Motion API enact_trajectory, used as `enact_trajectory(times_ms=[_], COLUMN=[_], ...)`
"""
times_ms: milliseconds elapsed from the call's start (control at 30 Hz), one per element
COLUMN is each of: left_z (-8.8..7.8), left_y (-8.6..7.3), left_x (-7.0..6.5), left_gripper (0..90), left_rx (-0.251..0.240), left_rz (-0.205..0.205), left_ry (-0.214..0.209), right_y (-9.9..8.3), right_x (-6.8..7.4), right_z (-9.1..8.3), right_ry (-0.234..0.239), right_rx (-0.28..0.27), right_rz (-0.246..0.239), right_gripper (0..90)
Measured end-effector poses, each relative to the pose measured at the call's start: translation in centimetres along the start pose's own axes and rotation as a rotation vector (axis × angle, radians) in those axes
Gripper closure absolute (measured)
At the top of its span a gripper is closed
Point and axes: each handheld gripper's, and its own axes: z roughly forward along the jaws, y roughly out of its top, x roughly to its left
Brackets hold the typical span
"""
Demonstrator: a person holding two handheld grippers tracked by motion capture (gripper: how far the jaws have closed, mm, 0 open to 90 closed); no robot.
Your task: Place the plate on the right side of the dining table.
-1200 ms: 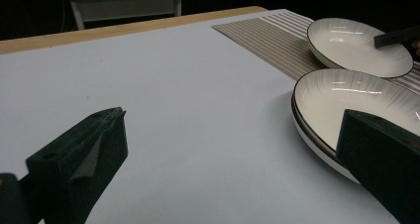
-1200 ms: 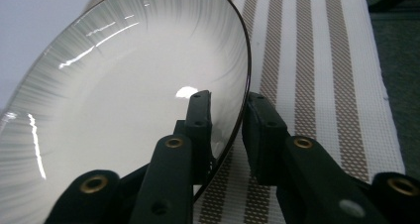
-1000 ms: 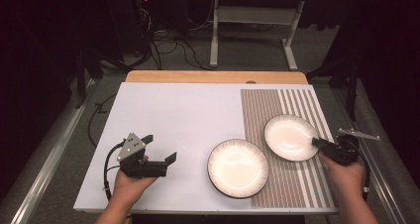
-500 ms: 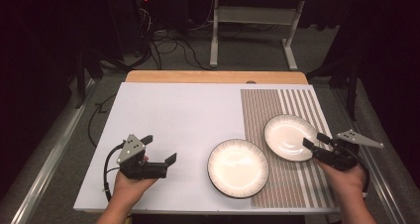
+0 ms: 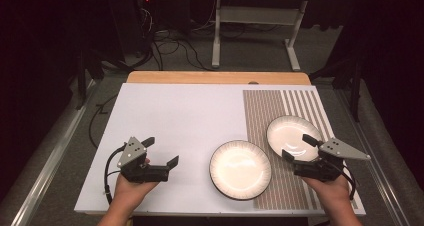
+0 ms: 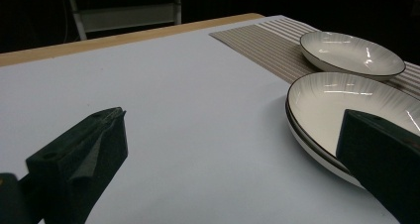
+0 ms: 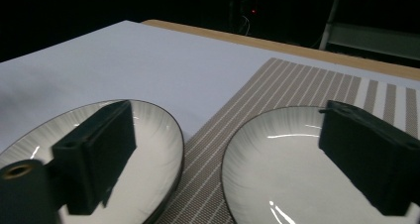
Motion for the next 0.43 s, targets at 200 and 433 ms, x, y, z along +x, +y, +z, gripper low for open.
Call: enact_trajectory(times_ms=[200, 433], left_z=[0.0, -0.1], left_y=[0.0, 0.0], left_x=[-0.1, -0.3], left_gripper=[0.2, 0.2], left_rx=[-0.001, -0.005], left_rz=[0.011, 0.015], left_ry=[-0.001, -0.003], right_y=[0.2, 0.1], right_x=[1.6, 2.2], right_z=[0.0, 0.0], right_ry=[0.028, 0.041], right_rx=[-0.018, -0.022], right_rz=[-0.025, -0.046], right_gripper=[0.9, 0.9])
